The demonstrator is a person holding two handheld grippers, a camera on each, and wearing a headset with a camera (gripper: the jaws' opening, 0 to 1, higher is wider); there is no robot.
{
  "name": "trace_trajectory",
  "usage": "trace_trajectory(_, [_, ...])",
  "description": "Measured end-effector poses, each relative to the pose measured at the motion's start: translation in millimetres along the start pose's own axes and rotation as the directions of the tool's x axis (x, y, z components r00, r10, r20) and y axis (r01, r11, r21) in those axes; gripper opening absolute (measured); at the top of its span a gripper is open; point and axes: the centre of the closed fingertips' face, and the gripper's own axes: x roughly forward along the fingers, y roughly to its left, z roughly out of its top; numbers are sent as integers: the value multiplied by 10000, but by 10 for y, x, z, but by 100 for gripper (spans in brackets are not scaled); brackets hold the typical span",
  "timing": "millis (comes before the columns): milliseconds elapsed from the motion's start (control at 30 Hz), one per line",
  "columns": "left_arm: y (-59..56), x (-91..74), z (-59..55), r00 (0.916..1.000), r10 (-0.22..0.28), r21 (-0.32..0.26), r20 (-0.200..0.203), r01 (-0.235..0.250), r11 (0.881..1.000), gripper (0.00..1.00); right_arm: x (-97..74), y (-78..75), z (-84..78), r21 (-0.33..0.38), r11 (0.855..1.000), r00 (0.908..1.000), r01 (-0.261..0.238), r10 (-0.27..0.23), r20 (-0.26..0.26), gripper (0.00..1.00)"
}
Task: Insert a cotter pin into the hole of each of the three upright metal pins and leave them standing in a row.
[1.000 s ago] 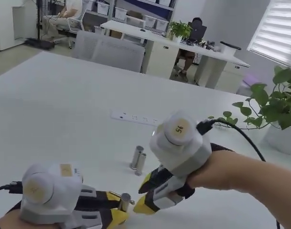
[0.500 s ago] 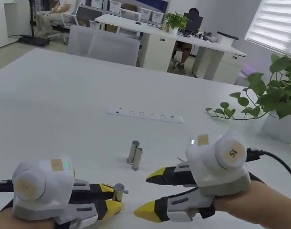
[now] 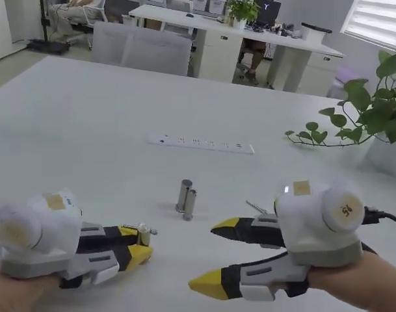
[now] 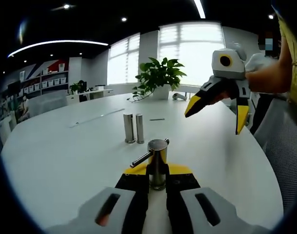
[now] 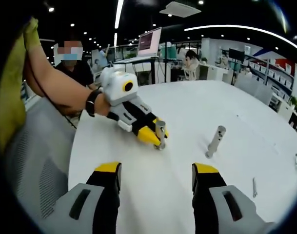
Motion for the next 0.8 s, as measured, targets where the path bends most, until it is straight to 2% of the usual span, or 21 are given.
trace_trajectory(133, [138,-20,59,9995,296,-36,76,-296,9996,10,-81,-24,-26,343,9993,9993,155,-167,331,64])
trace_trajectory(200, [226,-18,93,9988,477,-38,124,-476,9989,10,-108,-27,-49,411,9989,9989,221,-238,400,65])
trace_trajectory(400, [486,15,154,9981,598,91,117,-600,9982,10,-171,-49,-122,599,9976,9984,349,-374,417,65])
trace_trajectory(633, [727,9,118,9966,825,28,7,-825,9966,10,-221,-146,-137,824,9949,9965,575,-622,555,65])
trace_trajectory(800, [779,19,56,9968,791,-66,-101,-791,9968,10,-226,-193,-135,863,9943,9958,627,-681,607,65])
